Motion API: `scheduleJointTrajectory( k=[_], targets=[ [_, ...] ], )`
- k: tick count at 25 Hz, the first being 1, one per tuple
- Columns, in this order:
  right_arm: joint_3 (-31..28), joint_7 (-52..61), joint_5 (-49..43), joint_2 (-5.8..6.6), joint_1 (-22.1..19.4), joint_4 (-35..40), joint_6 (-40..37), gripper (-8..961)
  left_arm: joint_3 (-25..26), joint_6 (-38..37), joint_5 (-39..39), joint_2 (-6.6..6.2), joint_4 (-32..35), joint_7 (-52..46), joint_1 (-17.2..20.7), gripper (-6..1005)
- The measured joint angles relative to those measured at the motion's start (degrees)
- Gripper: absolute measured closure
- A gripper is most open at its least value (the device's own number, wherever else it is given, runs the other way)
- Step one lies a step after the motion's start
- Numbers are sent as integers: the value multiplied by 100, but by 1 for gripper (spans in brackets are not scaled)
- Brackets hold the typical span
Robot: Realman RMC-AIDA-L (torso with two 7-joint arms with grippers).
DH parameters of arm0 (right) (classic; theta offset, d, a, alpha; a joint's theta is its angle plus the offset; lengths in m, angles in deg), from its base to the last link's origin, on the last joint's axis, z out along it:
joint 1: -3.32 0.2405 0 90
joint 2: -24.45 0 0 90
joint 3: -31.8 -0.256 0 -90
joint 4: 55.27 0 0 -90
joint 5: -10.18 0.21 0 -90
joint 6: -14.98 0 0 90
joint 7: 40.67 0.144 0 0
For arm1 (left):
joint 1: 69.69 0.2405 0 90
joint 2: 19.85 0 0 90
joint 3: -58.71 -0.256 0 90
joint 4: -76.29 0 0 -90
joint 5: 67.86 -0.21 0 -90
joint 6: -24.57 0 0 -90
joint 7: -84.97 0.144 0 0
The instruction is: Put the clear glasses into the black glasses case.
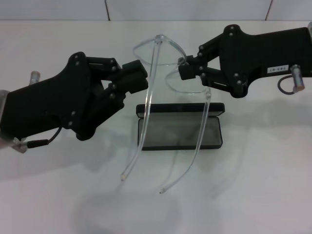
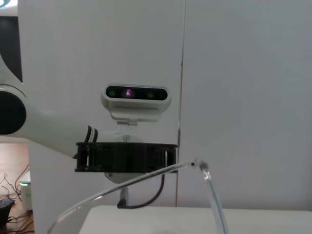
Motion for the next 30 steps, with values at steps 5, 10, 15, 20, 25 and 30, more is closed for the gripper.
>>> scheduleJointTrajectory(
  k=[5, 10, 15, 20, 25, 30],
  targets=[
    [52, -138, 170, -2, 75, -207, 37, 889, 0, -1, 4, 2, -1, 7, 35, 906],
    [66, -315, 369, 2, 149, -495, 44, 890, 0, -1, 5, 2, -27, 7, 53, 906],
    [84, -410, 448, 7, 177, -652, 63, 890, -8, -4, 9, 7, -30, 6, 56, 909],
    [112, -426, 422, 22, 150, -706, 94, 890, -9, -7, 140, 10, -33, 4, 66, 916],
    [112, -545, 417, 24, 155, -889, 113, 890, -36, -51, 280, 10, -20, -38, 84, 921],
    [112, -694, 455, 1, 239, -1119, 196, 890, -321, -99, 410, 5, 3, -55, 39, 927]
  ],
)
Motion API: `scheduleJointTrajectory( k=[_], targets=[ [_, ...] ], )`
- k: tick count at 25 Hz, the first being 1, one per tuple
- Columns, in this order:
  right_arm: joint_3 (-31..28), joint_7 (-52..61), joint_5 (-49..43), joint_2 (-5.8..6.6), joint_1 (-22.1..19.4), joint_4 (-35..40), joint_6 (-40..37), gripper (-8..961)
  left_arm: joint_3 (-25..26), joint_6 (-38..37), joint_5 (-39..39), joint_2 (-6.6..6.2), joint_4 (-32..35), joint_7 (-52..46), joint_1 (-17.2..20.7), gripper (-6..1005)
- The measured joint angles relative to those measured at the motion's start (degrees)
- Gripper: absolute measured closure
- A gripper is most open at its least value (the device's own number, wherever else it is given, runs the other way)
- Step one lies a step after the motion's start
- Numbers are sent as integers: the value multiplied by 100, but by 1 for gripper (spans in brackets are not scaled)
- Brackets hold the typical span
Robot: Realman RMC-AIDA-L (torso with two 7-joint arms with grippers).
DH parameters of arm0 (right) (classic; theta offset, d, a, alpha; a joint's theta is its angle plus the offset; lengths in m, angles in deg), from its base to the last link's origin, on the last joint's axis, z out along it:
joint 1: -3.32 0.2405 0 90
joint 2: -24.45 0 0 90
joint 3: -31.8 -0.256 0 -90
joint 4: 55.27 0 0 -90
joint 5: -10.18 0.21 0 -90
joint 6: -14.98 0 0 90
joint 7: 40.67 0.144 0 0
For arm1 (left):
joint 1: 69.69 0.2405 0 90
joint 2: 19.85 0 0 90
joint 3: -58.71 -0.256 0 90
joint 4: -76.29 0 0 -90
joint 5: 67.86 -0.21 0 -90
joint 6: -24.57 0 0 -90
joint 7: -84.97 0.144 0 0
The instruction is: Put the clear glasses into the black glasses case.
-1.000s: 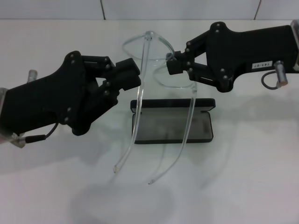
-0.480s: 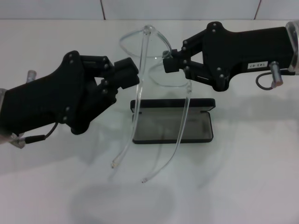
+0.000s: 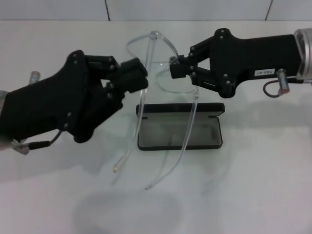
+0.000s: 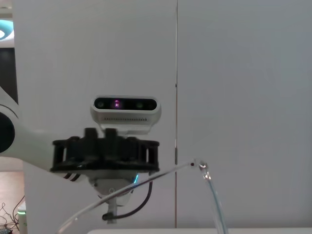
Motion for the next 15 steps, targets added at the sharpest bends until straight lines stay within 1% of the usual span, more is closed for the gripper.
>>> scheduleJointTrajectory(
  k=[5, 9, 15],
  targets=[
    [70, -169, 248, -17, 184, -242, 45, 890, -241, 7, 7, 1, -4, 56, -72, 932],
    [143, -296, 506, -4, 263, -356, 43, 890, -253, 41, -17, 0, -56, 136, -88, 936],
    [204, -337, 627, -17, 305, -416, 13, 890, -215, 146, -26, -14, -260, 322, -86, 943]
  ],
)
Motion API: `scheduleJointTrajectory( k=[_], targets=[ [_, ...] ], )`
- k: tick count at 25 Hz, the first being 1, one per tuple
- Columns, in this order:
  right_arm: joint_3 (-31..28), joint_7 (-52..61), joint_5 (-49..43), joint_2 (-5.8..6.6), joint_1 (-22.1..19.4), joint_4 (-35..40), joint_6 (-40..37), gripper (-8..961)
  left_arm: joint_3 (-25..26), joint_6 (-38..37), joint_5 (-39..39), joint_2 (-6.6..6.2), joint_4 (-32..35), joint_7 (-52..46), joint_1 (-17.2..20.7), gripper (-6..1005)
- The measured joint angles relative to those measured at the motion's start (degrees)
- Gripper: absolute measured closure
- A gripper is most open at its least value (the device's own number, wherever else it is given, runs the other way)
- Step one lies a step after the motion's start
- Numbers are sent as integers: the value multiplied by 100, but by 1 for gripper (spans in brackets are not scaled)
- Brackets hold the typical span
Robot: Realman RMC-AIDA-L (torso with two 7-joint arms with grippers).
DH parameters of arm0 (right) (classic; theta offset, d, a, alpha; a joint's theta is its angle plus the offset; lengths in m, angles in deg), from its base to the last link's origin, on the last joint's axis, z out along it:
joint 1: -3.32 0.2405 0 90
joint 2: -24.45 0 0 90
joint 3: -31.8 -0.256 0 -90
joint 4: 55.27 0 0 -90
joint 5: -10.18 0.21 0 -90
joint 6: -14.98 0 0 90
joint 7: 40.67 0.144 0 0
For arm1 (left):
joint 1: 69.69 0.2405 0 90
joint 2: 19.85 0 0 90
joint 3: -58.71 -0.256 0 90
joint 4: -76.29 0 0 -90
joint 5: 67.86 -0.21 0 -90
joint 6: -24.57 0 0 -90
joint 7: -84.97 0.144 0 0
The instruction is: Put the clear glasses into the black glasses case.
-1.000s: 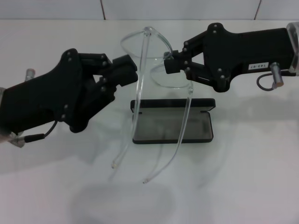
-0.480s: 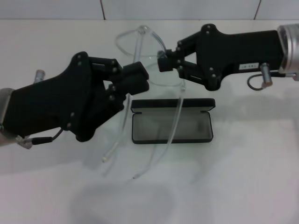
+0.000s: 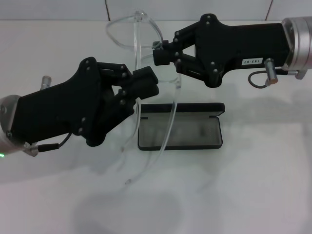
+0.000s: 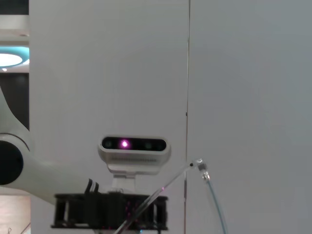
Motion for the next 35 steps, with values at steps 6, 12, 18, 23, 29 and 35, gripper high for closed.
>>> scheduleJointTrajectory(
  k=[6, 12, 18, 23, 29, 35],
  targets=[
    [99, -52, 118, -5, 21, -64, -4, 890, -3, 148, -15, -8, -55, 8, -14, 949],
    [234, -92, 331, -1, 29, -201, -17, 890, -5, 264, -19, -4, -68, 12, -33, 951],
    [412, -132, 355, 3, 80, -311, -15, 890, 9, 427, 73, 18, -96, 35, -14, 951],
    [458, -140, 362, 0, 97, -357, -6, 890, 50, 449, 127, 19, -117, 44, 12, 952],
    [464, -141, 368, -2, 99, -362, -9, 890, 54, 451, 157, 19, -244, 95, -46, 952],
    [451, -238, 373, -6, 60, -378, 20, 890, 52, 453, 157, 19, -258, 98, -21, 952]
  ],
)
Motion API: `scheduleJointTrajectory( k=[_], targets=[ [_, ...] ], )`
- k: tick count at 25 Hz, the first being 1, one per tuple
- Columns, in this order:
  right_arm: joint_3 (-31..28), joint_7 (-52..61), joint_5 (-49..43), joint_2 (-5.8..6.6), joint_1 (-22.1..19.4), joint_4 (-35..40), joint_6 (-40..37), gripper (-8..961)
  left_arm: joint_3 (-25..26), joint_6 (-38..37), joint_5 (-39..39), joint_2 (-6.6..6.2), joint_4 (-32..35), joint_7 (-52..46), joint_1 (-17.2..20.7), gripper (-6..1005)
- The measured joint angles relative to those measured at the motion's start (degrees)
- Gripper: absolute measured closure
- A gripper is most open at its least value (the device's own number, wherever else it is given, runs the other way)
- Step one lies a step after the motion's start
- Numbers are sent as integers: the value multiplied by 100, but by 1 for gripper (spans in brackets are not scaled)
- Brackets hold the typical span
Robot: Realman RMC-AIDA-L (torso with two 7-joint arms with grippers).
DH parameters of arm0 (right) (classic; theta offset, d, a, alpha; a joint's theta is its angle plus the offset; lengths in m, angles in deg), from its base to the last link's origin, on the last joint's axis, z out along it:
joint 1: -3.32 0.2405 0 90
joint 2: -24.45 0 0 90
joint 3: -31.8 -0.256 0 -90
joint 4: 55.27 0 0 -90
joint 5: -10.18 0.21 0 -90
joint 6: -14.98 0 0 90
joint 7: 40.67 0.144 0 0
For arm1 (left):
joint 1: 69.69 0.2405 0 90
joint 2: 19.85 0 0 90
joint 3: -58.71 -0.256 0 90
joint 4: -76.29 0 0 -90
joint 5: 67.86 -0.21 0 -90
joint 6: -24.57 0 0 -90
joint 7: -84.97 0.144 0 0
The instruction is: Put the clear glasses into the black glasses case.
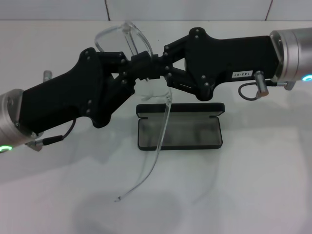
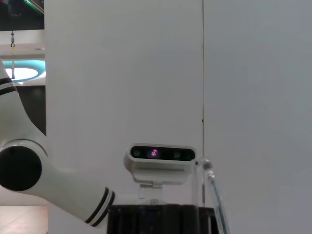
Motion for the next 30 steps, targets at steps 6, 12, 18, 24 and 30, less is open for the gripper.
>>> scheduleJointTrajectory(
  k=[6, 12, 18, 24, 30],
  targets=[
    [-123, -72, 64, 34, -46, -125, 8, 890, 0, -439, 164, -51, 75, 1, 82, 953],
    [-725, -122, 69, 45, -274, -96, -341, 890, 8, -578, 408, -218, 84, 1, 235, 953],
    [-1972, -66, 77, 77, -370, -150, -1255, 890, 10, -582, 416, -287, 51, 9, 301, 953],
    [-2650, 21, 624, 107, -484, -209, -2003, 890, -1, -584, 321, -272, 34, 97, 346, 953],
    [-2709, -179, 1532, 201, -494, -628, -2375, 890, -21, -580, 25, -226, 25, 217, 289, 954]
  ],
)
